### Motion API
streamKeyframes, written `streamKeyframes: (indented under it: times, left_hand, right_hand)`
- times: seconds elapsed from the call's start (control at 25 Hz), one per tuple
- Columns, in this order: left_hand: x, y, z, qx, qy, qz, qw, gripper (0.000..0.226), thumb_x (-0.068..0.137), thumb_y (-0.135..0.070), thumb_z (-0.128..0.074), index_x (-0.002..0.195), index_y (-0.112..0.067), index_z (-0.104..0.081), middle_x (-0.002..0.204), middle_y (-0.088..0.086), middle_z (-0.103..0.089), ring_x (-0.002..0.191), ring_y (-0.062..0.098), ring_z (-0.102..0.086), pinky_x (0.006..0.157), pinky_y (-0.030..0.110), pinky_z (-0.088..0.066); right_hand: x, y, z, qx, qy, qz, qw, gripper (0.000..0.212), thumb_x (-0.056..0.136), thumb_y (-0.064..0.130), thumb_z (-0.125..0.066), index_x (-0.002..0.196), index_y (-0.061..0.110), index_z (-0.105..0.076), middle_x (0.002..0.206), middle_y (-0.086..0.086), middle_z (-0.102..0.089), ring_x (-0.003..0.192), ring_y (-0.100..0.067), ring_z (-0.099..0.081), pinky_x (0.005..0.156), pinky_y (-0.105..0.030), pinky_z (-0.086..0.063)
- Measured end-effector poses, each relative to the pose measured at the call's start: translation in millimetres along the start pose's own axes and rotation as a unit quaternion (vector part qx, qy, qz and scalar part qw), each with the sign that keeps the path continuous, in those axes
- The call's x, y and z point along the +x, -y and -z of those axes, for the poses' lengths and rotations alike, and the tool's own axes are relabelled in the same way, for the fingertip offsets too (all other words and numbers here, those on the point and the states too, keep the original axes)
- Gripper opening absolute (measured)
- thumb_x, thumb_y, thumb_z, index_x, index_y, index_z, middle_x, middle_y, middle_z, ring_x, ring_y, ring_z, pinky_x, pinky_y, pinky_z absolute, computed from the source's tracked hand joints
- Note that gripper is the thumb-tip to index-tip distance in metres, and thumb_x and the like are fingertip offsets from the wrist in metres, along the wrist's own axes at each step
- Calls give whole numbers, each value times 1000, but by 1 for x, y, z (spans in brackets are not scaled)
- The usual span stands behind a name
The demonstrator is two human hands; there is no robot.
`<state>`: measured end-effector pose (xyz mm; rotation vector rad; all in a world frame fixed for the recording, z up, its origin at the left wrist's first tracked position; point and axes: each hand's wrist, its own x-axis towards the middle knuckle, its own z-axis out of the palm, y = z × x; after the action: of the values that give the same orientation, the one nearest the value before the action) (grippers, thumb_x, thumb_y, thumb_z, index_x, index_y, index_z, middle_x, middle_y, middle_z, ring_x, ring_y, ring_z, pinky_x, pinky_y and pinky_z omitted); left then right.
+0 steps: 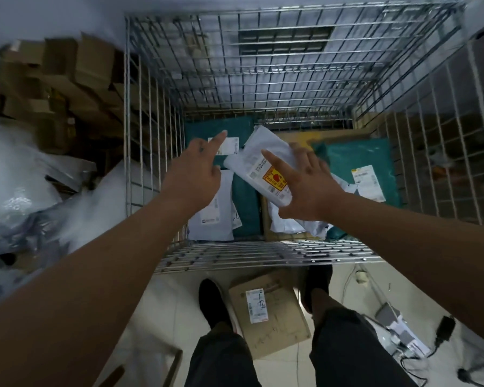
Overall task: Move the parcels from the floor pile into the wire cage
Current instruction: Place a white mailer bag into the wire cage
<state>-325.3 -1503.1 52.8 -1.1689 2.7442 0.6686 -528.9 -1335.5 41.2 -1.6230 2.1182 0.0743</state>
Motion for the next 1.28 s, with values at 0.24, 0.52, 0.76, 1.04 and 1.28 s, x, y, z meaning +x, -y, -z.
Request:
streamKeyframes:
  times: [0.24, 0.52, 0.76, 1.04, 1.28]
  left_hand:
    - [35, -10, -61, -17, 23, -5, 1000, 68, 102, -22, -49, 161, -36, -18, 140, 13, -44, 106, 34, -57, 86, 46, -52]
    - [80, -55, -124, 26, 81, 4, 996, 68, 97, -20, -52, 159, -30, -25, 139, 15, -44, 111, 38, -56, 92, 45, -49]
    - [102, -87, -177, 47, 106, -6, 993, 64, 96, -20, -51, 156, -28, -29, 138, 14, -45, 108, 35, -56, 84, 40, -42]
    - [100, -65, -207, -21, 155, 47, 987, 67, 100, -26, -47, 160, -35, -20, 135, 16, -45, 112, 37, -55, 91, 44, -44]
    - [90, -50, -202, -15, 183, 69, 981, 69, 100, -31, -46, 160, -41, -12, 129, 15, -46, 109, 37, -56, 94, 47, -44]
  right_hand:
    - [35, -67, -57, -77, 74, 37, 994, 132, 66, 60, -81, 158, 46, 14, 165, -19, 4, 152, -39, -4, 119, -62, -18]
    - [64, -102, -111, -202, 148, 164, 954, 133, 75, 38, -78, 149, 47, 32, 166, -13, 24, 155, -37, 12, 120, -67, 0]
    - [85, -128, -154, -329, 168, 364, 855, 100, 91, 25, -57, 159, 42, 14, 171, -7, 8, 156, -35, 7, 120, -66, 5]
    - [117, -155, -200, -406, 130, 505, 751, 101, 88, 32, -75, 161, 44, -7, 171, 4, -4, 157, -27, -1, 121, -62, 10]
    - [104, -158, -197, -325, 117, 447, 825, 90, 89, 32, -62, 162, 40, -10, 172, -5, 1, 157, -34, 5, 120, -64, 8]
